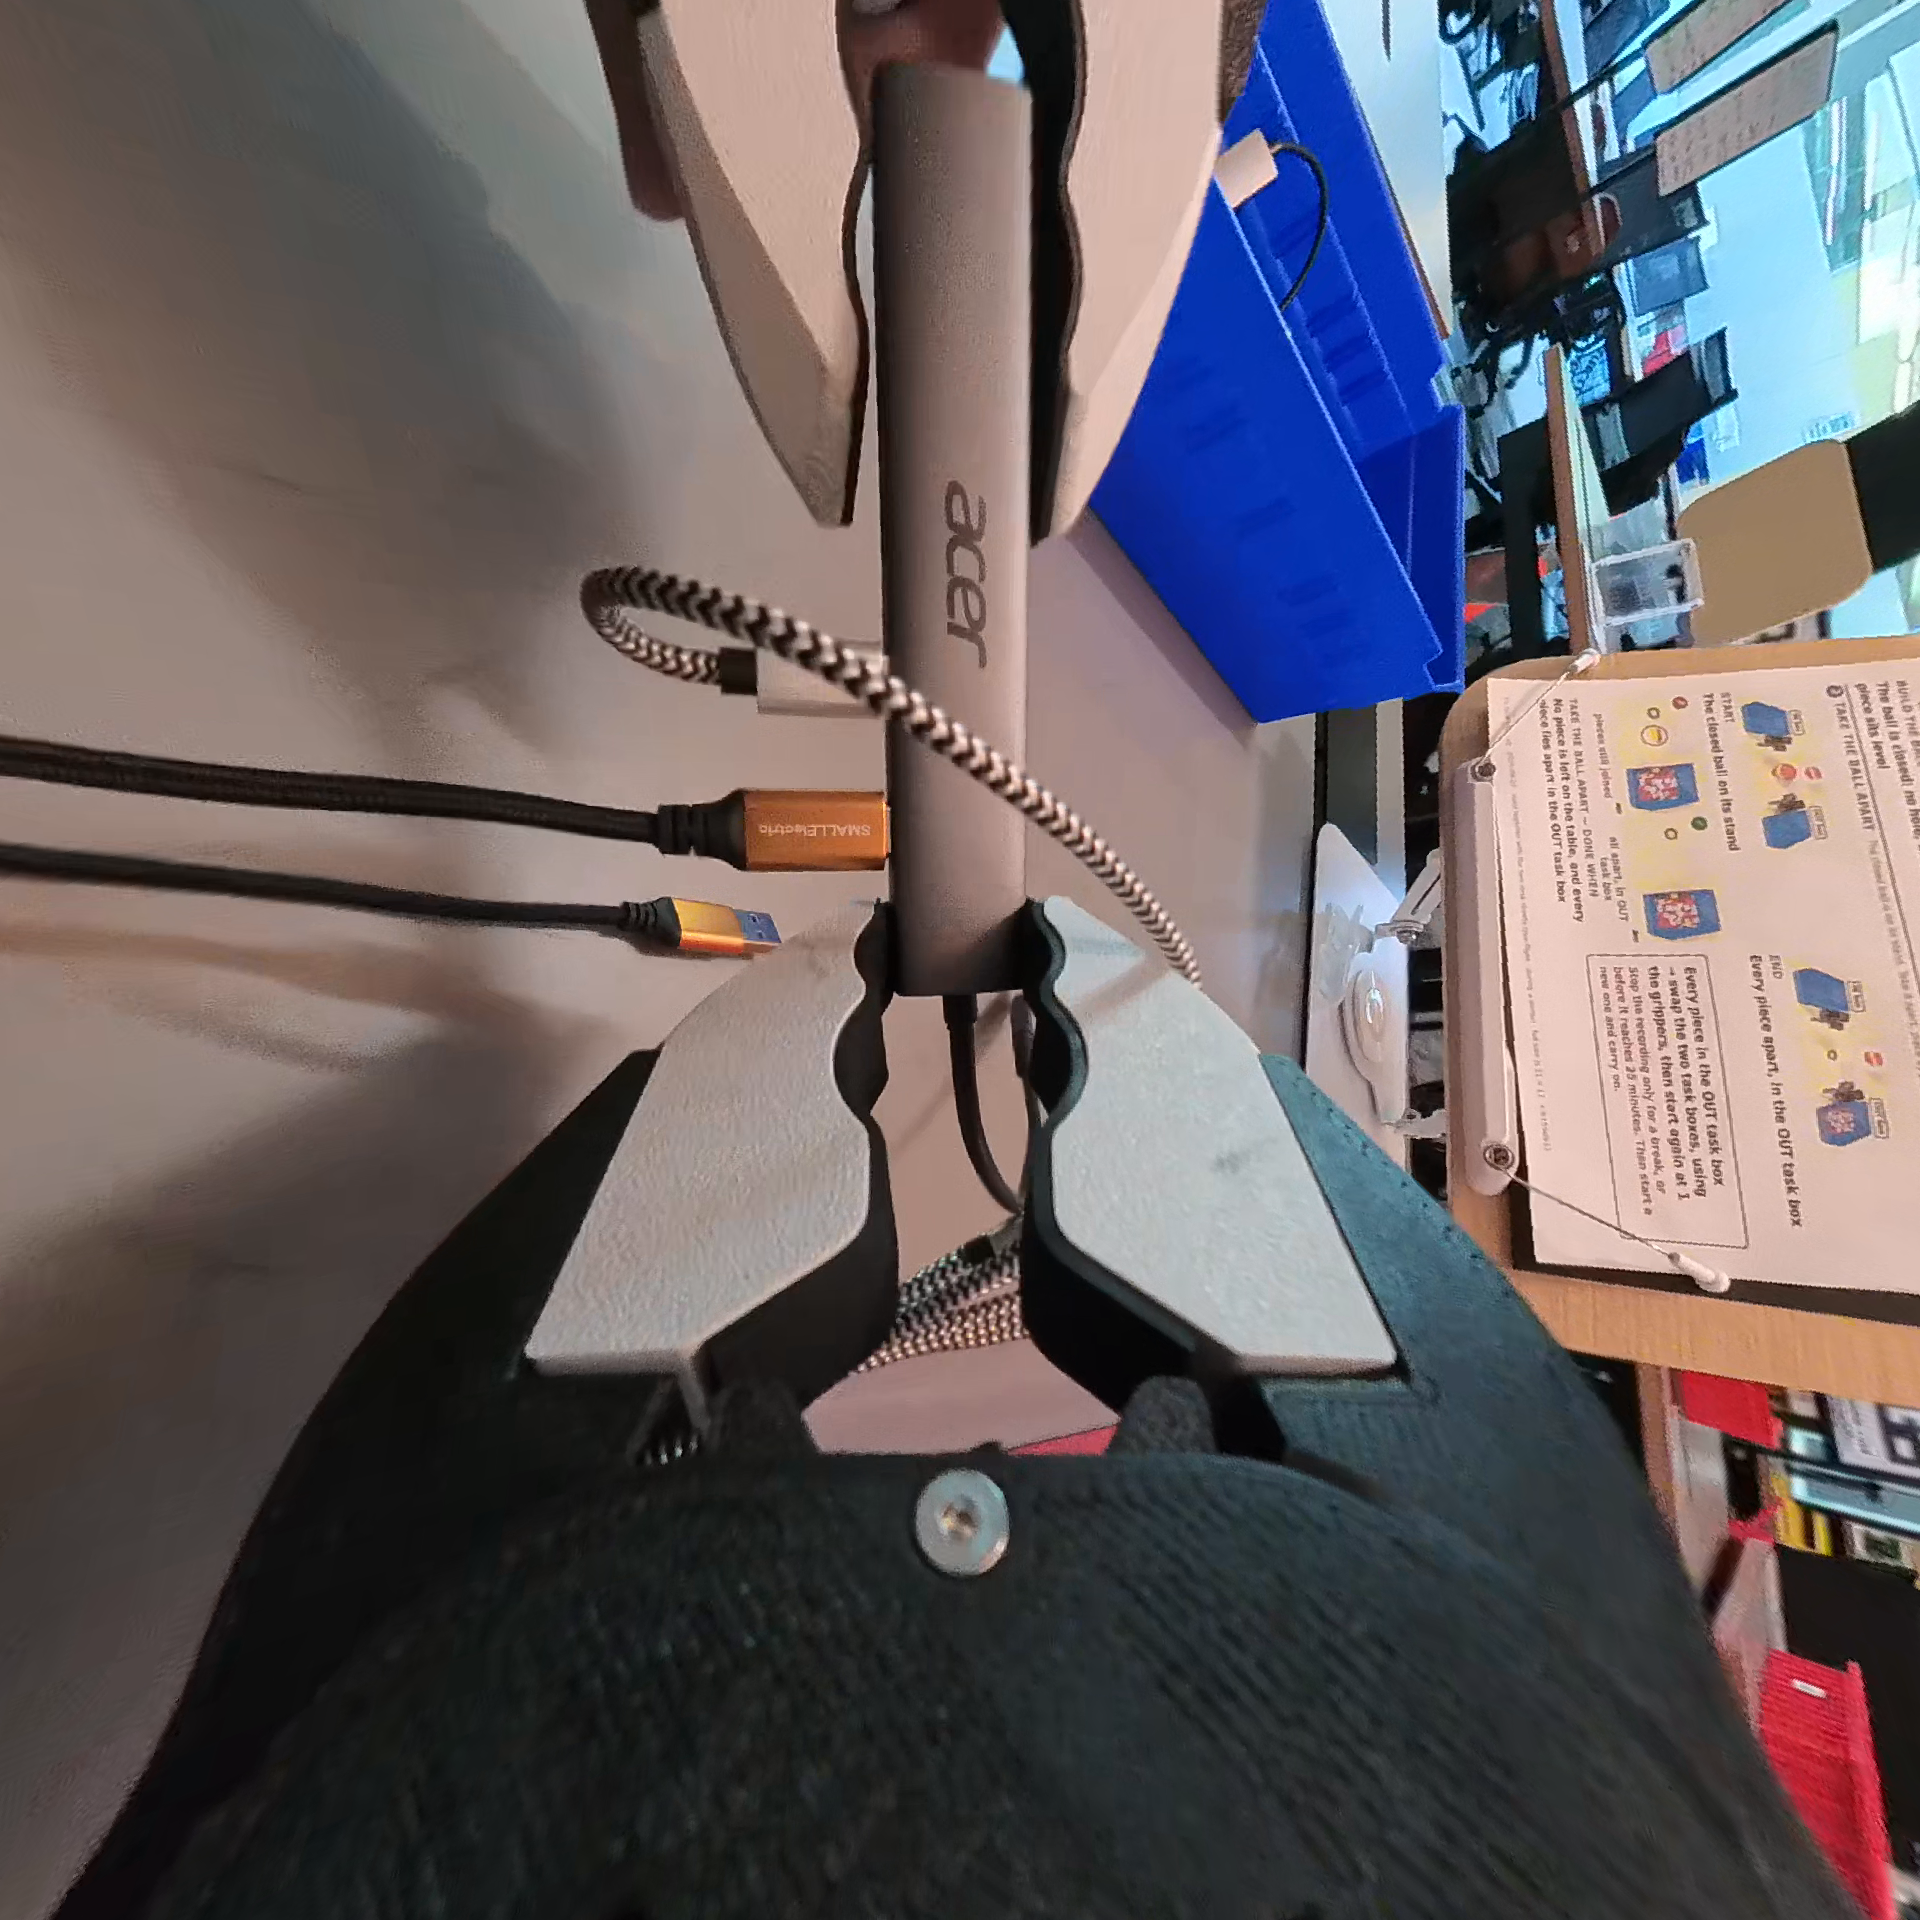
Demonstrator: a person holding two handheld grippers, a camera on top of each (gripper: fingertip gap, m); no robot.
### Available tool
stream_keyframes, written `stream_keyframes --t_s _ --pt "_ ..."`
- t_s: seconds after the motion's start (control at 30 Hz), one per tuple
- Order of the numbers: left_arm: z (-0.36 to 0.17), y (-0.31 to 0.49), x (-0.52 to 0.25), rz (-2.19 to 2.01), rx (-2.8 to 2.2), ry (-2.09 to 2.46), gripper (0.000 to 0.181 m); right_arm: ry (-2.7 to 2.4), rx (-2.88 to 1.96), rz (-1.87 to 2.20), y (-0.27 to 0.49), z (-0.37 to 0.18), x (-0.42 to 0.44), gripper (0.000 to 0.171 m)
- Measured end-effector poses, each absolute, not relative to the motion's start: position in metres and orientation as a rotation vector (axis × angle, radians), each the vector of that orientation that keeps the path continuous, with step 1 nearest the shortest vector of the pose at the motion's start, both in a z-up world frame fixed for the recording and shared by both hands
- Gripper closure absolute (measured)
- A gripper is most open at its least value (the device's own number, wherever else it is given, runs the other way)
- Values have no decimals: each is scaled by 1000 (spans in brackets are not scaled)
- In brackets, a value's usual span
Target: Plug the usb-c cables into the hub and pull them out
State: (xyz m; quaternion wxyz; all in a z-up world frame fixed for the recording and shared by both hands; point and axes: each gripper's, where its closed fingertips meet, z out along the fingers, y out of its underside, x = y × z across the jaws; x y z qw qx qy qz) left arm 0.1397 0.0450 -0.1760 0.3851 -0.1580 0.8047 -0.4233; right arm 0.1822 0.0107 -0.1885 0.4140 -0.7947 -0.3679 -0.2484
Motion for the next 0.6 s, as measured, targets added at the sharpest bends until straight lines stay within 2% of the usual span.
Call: stream_keyframes --t_s 0.1,0.13,0.17,0.23,0.6 --pt "-178 44 136 -1102 -390 2067 178 -915 -1976 -598 11 -186 179 147" --pt "-178 43 136 -1099 -376 2061 179 -920 -1977 -587 11 -186 178 147" --pt "-177 43 136 -1097 -368 2051 174 -932 -1986 -581 12 -188 177 147" --pt "-175 42 136 -1109 -379 2045 150 -945 -2002 -594 12 -192 177 147" --pt "-172 36 131 -1119 -348 2059 157 -945 -2023 -602 12 -196 180 147"
